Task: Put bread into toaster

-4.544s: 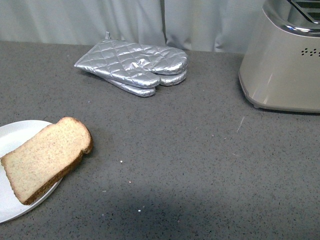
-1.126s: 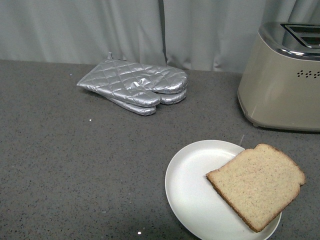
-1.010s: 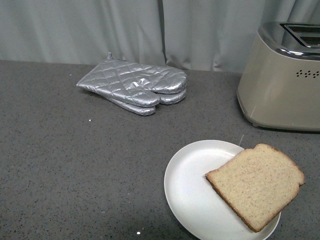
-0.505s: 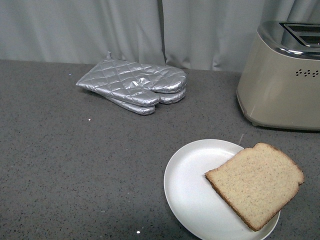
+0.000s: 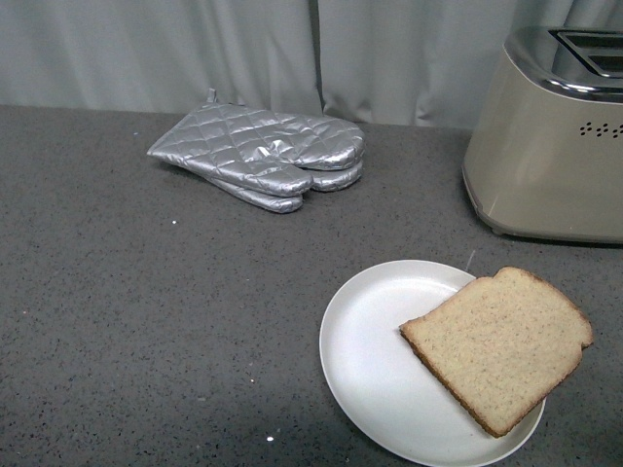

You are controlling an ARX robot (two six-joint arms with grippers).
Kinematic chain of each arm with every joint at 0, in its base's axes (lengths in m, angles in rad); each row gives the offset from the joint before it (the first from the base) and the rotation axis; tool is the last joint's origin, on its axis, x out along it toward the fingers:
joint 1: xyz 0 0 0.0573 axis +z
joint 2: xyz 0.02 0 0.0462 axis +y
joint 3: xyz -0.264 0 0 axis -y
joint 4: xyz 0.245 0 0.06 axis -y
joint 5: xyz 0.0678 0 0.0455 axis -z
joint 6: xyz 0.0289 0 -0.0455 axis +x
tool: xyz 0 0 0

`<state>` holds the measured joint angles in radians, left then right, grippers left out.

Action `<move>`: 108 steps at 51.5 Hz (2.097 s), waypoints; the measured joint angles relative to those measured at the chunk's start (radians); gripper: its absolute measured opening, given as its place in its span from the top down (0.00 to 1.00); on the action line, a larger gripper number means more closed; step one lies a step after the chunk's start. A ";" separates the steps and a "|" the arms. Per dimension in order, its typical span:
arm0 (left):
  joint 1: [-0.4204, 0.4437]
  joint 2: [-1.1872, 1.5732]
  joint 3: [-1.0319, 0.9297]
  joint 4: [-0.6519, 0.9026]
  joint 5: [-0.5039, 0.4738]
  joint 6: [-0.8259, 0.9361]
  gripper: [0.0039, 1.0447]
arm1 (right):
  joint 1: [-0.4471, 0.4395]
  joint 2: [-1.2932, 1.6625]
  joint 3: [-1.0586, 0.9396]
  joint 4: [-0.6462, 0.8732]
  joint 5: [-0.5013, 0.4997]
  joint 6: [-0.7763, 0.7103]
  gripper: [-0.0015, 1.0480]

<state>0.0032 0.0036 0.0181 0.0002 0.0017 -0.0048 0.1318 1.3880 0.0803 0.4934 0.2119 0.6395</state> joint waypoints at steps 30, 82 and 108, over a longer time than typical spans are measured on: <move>0.000 0.000 0.000 0.000 0.000 0.000 0.06 | 0.117 0.411 0.004 0.481 0.068 0.233 0.09; 0.000 0.000 0.000 0.000 0.000 0.000 0.06 | 0.152 0.542 0.244 0.404 0.059 0.297 0.09; 0.000 0.000 0.000 0.000 0.000 0.000 0.06 | 0.157 0.571 0.299 0.365 0.064 0.272 0.44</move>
<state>0.0032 0.0036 0.0181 0.0002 0.0013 -0.0048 0.2890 1.9591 0.3794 0.8589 0.2756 0.9115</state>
